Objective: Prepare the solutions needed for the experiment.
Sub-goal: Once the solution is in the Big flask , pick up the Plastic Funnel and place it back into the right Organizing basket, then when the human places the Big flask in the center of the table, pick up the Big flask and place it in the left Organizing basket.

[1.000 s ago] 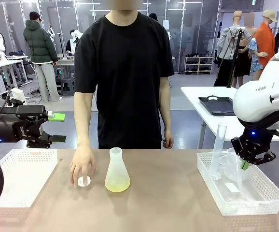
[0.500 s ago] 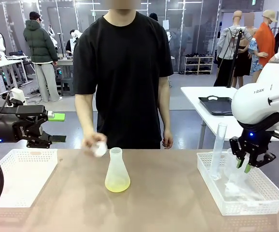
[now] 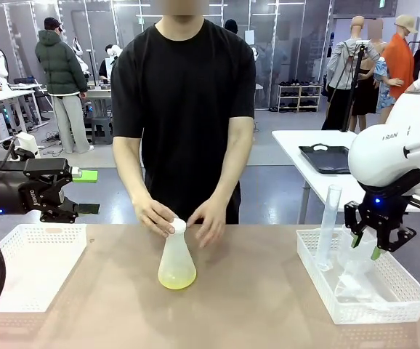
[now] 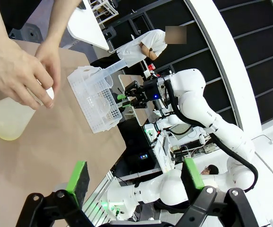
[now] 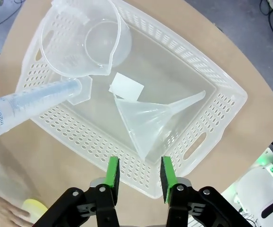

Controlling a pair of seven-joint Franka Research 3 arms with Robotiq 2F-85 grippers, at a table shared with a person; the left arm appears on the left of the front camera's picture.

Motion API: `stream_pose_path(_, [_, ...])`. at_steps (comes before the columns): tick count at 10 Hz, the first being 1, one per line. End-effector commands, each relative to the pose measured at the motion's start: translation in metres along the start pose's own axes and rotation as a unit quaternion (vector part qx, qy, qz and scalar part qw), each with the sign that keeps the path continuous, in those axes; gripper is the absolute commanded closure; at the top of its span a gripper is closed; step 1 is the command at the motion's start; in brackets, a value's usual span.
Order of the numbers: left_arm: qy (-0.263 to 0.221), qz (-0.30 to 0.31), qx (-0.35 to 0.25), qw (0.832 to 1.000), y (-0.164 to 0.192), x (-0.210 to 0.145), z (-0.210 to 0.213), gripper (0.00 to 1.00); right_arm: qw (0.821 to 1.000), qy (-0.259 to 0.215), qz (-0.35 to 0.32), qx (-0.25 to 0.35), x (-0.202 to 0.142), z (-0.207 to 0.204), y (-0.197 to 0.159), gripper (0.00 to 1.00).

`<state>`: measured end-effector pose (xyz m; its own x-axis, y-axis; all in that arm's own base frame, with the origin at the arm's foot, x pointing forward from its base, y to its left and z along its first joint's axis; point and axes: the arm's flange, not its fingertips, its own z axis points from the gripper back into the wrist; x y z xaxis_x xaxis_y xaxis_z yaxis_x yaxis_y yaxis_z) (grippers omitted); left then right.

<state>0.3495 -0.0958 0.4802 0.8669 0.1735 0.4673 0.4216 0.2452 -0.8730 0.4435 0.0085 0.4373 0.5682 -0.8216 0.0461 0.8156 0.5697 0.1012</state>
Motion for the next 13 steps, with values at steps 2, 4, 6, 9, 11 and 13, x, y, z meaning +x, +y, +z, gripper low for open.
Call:
stream_pose_path(2, [-0.009,0.010,-0.011,1.000,-0.003,0.000,-0.003,0.00,1.000,-0.001,-0.002,0.000,0.002,0.000,-0.001,0.54])
stream_pose_path(4, [-0.009,0.010,-0.011,1.000,-0.003,0.000,-0.003,0.00,1.000,-0.001,-0.002,0.000,0.002,0.000,-0.001,0.54])
stream_pose_path(6, [-0.009,0.010,-0.011,1.000,-0.003,0.000,-0.003,0.00,1.000,-0.001,-0.002,0.000,0.002,0.000,-0.001,0.54])
stream_pose_path(9, [-0.009,0.010,-0.011,1.000,-0.003,0.000,-0.003,0.00,1.000,-0.001,-0.002,0.000,0.002,0.000,-0.001,0.54])
stream_pose_path(11, [-0.009,0.010,-0.011,1.000,-0.003,0.000,-0.003,0.00,1.000,-0.001,-0.002,0.000,0.002,0.000,-0.001,0.54])
stream_pose_path(13, [-0.009,0.010,-0.011,1.000,-0.003,0.000,-0.003,0.00,0.999,-0.025,0.032,0.028,-0.016,0.022,0.002,0.54])
